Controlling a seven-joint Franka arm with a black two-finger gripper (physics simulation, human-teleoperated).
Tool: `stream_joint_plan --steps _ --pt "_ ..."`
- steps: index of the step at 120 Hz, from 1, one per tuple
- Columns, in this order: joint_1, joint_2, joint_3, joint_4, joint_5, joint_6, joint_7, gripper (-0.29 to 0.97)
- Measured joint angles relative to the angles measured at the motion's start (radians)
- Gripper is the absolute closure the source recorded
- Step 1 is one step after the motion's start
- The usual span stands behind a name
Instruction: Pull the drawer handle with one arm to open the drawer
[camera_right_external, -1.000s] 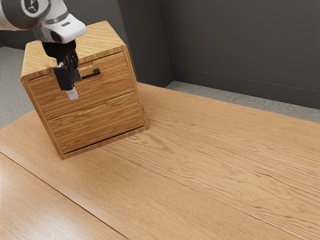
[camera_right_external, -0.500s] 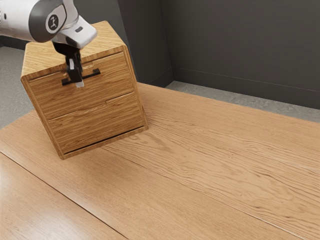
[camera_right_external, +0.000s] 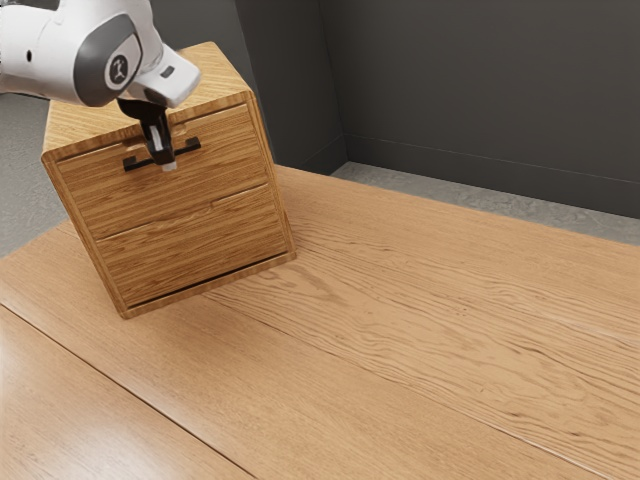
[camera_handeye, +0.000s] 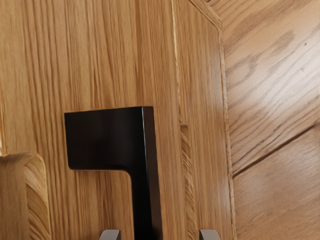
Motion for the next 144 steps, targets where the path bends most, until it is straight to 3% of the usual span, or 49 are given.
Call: stream_joint_plan --steps 21,35,59,87,144 --pt "0.002 -0.007 0.003 -0.035 -0.009 0.010 -0.016 0.61" --pt "-0.003 -0.058 0.002 -0.099 -0.010 0.020 -0.030 0.71" --pt "-0.041 -0.157 0.007 -0.225 -0.011 0.060 -0.056 0.77" --pt "-0.100 -0.317 0.010 -0.396 -0.001 0.108 -0.093 0.79" --pt "-0.164 -0.469 0.000 -0.588 0.005 0.136 -0.153 0.79"
